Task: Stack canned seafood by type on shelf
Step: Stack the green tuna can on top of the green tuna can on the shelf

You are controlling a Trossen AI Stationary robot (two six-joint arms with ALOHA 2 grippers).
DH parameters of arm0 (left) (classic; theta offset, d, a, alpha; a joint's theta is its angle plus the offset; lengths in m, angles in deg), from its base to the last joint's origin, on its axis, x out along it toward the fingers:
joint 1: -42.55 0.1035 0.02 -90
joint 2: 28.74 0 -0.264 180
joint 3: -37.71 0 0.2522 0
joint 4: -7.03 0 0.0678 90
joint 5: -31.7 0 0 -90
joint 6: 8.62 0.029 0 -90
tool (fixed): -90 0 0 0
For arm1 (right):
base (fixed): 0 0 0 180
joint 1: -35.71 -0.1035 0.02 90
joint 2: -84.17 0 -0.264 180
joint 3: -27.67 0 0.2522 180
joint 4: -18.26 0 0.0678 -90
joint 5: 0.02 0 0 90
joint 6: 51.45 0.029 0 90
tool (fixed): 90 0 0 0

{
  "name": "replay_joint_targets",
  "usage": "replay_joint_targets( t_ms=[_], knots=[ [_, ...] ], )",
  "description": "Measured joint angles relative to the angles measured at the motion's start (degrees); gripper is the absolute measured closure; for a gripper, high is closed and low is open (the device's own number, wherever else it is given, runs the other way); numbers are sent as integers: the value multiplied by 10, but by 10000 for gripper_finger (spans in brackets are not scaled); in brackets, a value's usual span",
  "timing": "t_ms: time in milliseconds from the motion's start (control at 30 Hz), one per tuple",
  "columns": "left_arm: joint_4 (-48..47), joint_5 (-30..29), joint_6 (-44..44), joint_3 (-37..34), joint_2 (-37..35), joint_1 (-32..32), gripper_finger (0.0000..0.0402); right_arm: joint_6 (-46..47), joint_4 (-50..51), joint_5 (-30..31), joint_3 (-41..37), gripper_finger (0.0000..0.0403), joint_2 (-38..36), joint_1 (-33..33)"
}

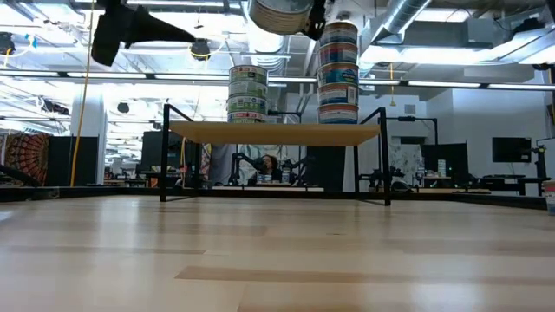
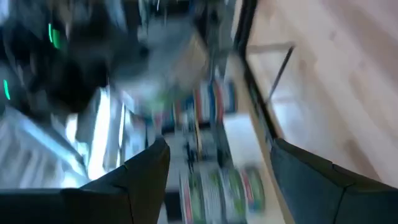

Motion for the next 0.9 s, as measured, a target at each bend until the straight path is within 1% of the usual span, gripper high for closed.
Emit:
replay_joint_targets(
  t_ms=[67,200,267,400,467,500,567,700,800,900],
  knots=[
    [24,37,49,8,11,6,137,16,1,-11,0,245,0,-2],
    [83,62,98,28,37,19,137,29,2,-14,0,239,1,-11],
    [126,84,131,34,47,20,141,34,4,-18,0,240,1,-15],
    [241,160,259,37,64,26,155,50,22,-54,0,246,1,-9],
    [268,198,322,37,70,33,161,54,38,-72,0,245,1,-7],
    [267,214,346,37,71,37,163,54,42,-82,0,243,1,-6],
    [253,237,363,37,71,49,163,56,49,-107,0,238,1,-8],
    [218,264,393,37,71,80,161,69,49,-163,0,239,1,-18],
    [210,304,407,37,71,93,159,89,49,-173,0,245,1,-26],
    [225,347,421,37,71,102,159,108,49,-173,0,244,1,-30]
  ],
)
